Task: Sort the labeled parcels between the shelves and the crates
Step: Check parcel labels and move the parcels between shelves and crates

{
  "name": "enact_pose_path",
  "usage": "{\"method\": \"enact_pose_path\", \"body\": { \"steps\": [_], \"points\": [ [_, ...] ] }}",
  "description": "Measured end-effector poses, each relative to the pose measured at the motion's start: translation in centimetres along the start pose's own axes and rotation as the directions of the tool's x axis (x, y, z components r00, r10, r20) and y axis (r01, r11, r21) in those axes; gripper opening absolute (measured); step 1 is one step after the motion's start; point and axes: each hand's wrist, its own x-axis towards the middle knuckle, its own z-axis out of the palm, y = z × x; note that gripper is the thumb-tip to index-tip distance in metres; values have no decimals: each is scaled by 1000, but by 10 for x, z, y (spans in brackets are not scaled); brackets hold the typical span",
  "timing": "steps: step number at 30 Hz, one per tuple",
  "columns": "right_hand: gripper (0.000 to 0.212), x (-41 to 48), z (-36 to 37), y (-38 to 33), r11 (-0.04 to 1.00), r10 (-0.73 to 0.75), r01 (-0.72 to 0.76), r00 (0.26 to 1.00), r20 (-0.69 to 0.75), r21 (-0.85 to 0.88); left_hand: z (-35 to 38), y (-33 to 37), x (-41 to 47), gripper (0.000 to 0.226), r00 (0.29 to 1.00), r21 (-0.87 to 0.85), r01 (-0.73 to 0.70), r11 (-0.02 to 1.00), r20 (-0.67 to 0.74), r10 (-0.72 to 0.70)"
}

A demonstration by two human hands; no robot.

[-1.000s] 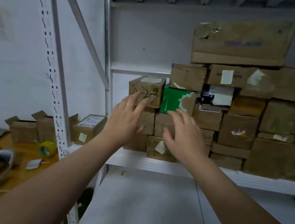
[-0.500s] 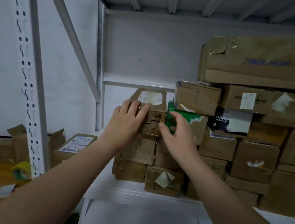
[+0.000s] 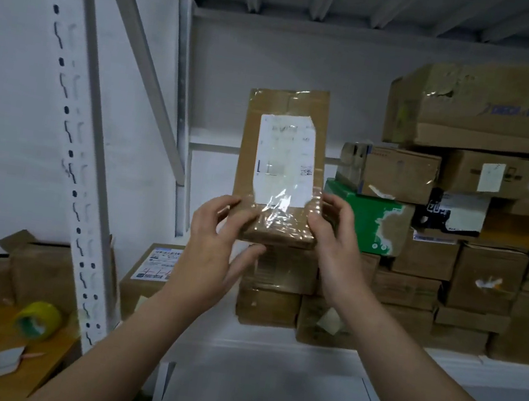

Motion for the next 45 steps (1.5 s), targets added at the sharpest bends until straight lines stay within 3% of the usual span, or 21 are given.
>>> {"method": "enact_pose_path", "body": {
  "steps": [2,5,8,12,19,25,27,30,32,37,42,45],
  "points": [
    [32,-10,10,2,998,-63,64,998,9,-17,-11,0,-6,33,976,-315,219,924,56,-212],
    [45,-23,26,6,986,-122,125,992,40,-112,-25,-7,-11,54,904,-580,422,697,208,-374],
    [52,-34,43,14,974,-107,115,993,53,-193,-34,-16,-23,65,882,-640,456,618,231,-410],
    [59,-47,65,20,970,-127,133,991,43,-202,-43,-22,-40,61,896,-633,418,651,169,-411],
    [58,-54,82,27,977,-95,99,995,30,-189,-55,-35,-51,63,874,-589,466,660,193,-445],
    [47,-56,98,33,989,-87,100,989,120,-108,-59,-39,-59,49,904,-325,392,861,-39,-426],
    [41,-55,104,38,995,-40,51,992,122,-85,-63,-41,-62,46,918,-214,387,897,4,-396],
    [37,-51,113,43,995,79,-69,988,130,-76,-66,-51,-71,59,947,83,280,956,142,-290],
    [38,-48,119,49,989,139,-130,980,139,-74,-71,-58,-72,57,938,223,218,950,222,-267],
    [41,-43,131,69,963,263,-248,946,189,-101,-81,-75,-60,47,907,363,160,918,313,-282],
    [55,-32,147,90,952,284,-251,938,200,-178,-79,-98,-47,50,876,505,123,854,348,-333],
    [56,-32,157,106,928,299,-253,944,139,-273,-70,-108,-45,50,841,635,-48,771,442,-312]
  ]
}}
